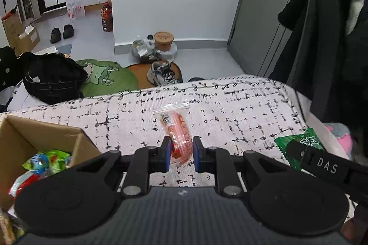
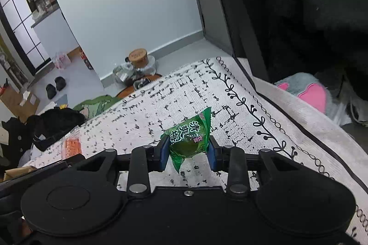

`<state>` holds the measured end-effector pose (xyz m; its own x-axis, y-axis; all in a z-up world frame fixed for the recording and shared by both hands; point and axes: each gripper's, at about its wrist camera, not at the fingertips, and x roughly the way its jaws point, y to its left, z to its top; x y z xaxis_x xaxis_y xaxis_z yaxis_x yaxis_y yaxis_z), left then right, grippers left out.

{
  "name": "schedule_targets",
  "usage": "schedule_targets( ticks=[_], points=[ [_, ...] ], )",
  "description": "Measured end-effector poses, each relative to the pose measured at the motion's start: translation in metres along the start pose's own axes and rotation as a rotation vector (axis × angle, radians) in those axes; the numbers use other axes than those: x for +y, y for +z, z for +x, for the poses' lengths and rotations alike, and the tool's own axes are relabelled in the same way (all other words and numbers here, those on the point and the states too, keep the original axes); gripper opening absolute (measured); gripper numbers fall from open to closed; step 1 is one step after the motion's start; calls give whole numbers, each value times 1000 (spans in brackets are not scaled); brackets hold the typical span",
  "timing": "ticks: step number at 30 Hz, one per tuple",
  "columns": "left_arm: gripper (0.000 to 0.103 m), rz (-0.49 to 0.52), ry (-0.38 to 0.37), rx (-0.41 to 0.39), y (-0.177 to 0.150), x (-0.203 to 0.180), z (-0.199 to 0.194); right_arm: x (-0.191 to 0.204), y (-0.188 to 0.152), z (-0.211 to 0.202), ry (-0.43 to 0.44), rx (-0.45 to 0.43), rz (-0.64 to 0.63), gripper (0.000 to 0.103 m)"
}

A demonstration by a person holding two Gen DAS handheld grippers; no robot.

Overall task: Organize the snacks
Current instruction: 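Carry the orange packet and green candy into the box and open both tools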

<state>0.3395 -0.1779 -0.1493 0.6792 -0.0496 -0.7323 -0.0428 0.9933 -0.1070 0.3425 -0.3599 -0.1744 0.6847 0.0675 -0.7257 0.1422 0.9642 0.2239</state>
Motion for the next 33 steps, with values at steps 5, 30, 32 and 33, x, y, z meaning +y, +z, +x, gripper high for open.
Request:
schedule_targets(
  ticks=[5, 30, 32, 33],
  points=[
    [18, 17, -18, -49, 3, 5, -27, 7, -2, -20, 12, -33, -2, 33],
    [18, -43, 16, -109, -4, 99, -113, 74, -18, -77, 128, -133, -43, 32],
    [18, -61, 25, -105, -6, 109, -116, 81, -20, -78, 138, -135, -52, 32],
    [18, -70, 28, -103, -7, 114, -117, 85, -21, -79, 142, -136, -56, 32]
  ],
)
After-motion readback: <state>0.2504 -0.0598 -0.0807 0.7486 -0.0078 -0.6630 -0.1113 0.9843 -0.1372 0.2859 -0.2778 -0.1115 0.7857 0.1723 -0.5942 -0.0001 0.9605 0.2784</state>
